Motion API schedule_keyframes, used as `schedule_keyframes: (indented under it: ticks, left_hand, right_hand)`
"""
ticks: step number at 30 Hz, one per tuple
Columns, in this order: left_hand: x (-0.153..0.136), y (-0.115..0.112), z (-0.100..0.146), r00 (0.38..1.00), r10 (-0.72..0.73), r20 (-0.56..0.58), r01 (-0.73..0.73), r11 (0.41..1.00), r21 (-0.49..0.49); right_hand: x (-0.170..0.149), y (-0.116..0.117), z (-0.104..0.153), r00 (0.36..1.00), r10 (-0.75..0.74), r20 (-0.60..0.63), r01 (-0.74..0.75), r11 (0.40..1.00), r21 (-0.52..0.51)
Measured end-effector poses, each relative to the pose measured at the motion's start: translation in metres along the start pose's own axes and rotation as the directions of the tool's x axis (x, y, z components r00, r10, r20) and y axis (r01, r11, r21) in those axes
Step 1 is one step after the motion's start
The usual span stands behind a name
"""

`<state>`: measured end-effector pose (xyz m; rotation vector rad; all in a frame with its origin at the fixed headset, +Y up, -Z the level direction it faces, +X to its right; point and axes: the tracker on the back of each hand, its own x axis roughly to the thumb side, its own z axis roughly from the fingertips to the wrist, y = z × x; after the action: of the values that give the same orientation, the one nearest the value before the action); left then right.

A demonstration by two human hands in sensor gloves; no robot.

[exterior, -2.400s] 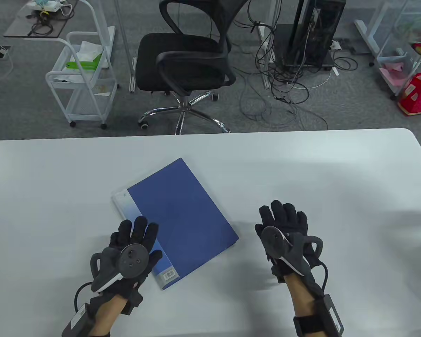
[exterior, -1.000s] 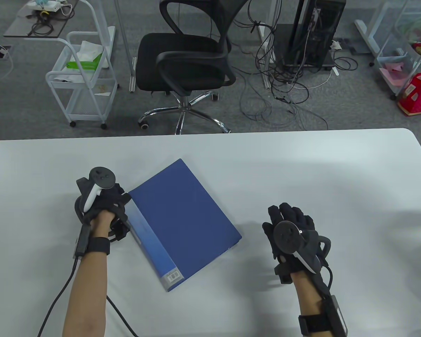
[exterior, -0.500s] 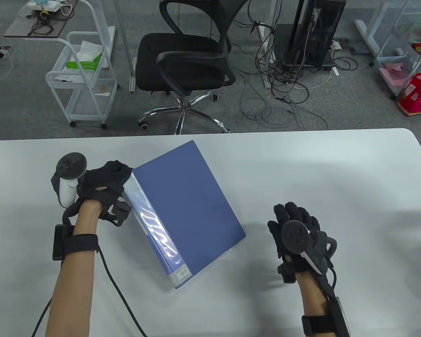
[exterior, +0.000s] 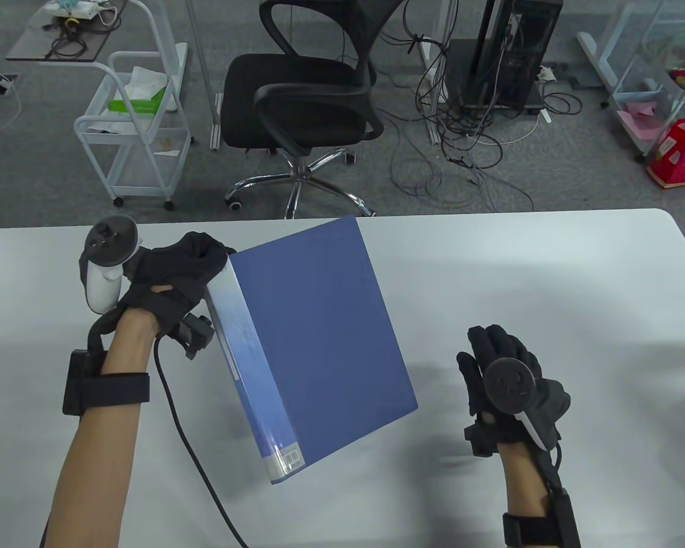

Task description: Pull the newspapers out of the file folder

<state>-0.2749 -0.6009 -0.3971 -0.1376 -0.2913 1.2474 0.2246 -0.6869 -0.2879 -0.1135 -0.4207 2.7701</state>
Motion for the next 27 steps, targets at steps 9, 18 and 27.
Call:
schedule_keyframes:
  ticks: [9, 18, 27]
  left_hand:
    - [-0.063, -0.06, -0.034, 0.963, -0.245, -0.115, 0.213, 0.949, -0.234]
    - [-0.121, -0.09, -0.046, 0.85, -0.47, -0.237, 0.437, 0.881, -0.18]
    - [-0.058, -0.071, -0.017, 0.915, -0.38, -0.134, 0.382, 0.924, -0.012]
  right_hand:
    - [-0.002, 0.006, 0.0, 1.0, 0.023, -0.008, -0.023, 1.0, 0.019]
    - [-0.002, 0.011, -0.001, 0.999, 0.041, -0.009, -0.04, 0.998, 0.042]
    - [-0.002, 0.007, -0.002, 0.999, 0.039, -0.011, -0.039, 0.999, 0.032]
